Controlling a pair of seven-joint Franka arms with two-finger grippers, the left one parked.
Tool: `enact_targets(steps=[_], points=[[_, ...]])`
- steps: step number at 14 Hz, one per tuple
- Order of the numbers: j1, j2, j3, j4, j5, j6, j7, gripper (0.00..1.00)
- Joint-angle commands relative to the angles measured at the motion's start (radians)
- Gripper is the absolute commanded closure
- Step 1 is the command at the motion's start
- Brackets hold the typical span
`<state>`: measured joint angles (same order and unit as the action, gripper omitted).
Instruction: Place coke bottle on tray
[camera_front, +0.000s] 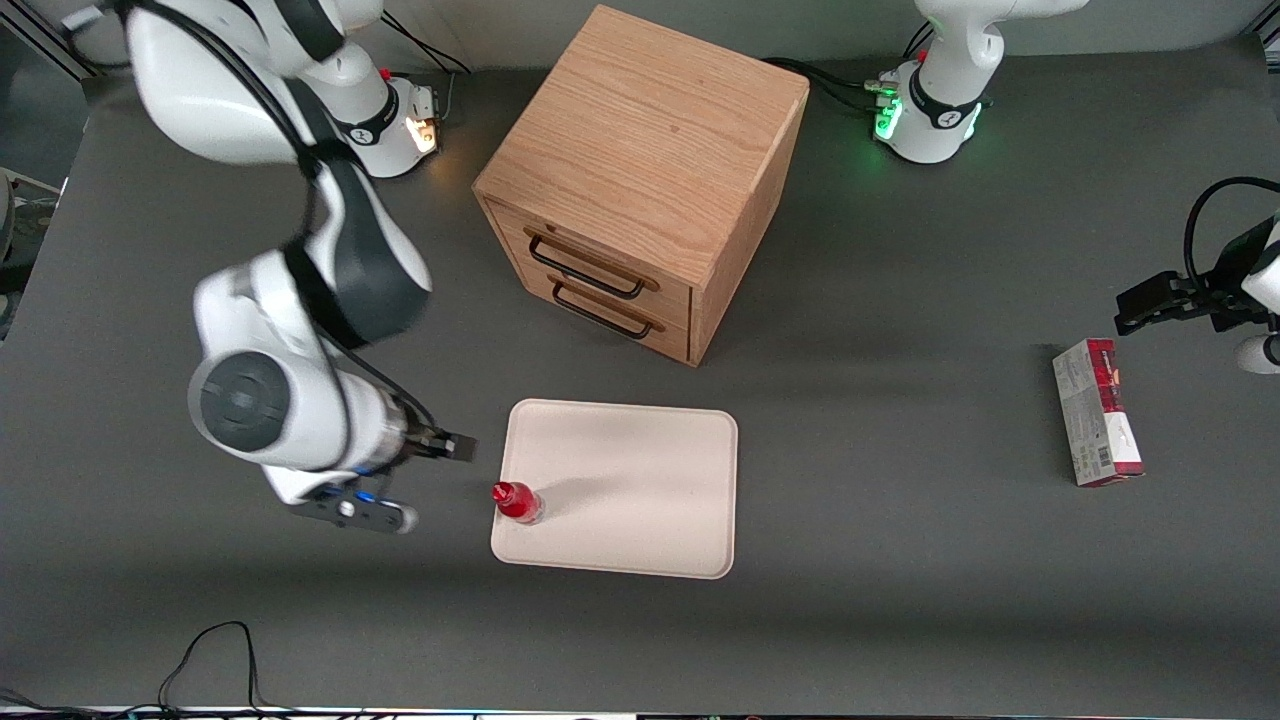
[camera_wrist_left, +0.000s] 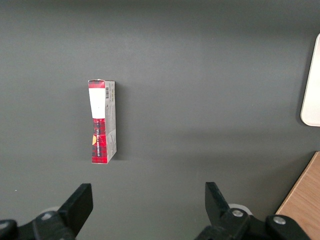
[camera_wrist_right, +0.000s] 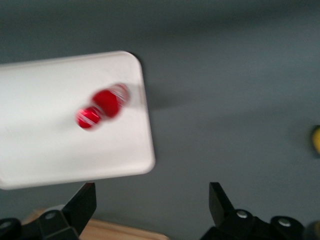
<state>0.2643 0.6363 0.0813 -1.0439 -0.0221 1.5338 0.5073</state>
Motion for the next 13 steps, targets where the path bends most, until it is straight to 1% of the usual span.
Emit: enact_targets(steps=[1, 3, 5, 7, 8, 11, 13], points=[[-0.08, -0.391, -0.008, -0.503, 0.028, 0.094, -0.171, 0.0], [-0.105, -0.565, -0.044, -0.687, 0.028, 0.114, -0.318, 0.0], [-0.102, -0.692, -0.104, -0.795, 0.028, 0.105, -0.448, 0.0], [-0.1, -0.795, -0.124, -0.864, 0.027, 0.1, -0.501, 0.0], [-0.1, -0.817, -0.126, -0.869, 0.027, 0.094, -0.503, 0.0], [-0.099, -0.82, -0.135, -0.843, 0.027, 0.082, -0.515, 0.0], [-0.093, -0.808, -0.147, -0.811, 0.028, 0.04, -0.544, 0.0]])
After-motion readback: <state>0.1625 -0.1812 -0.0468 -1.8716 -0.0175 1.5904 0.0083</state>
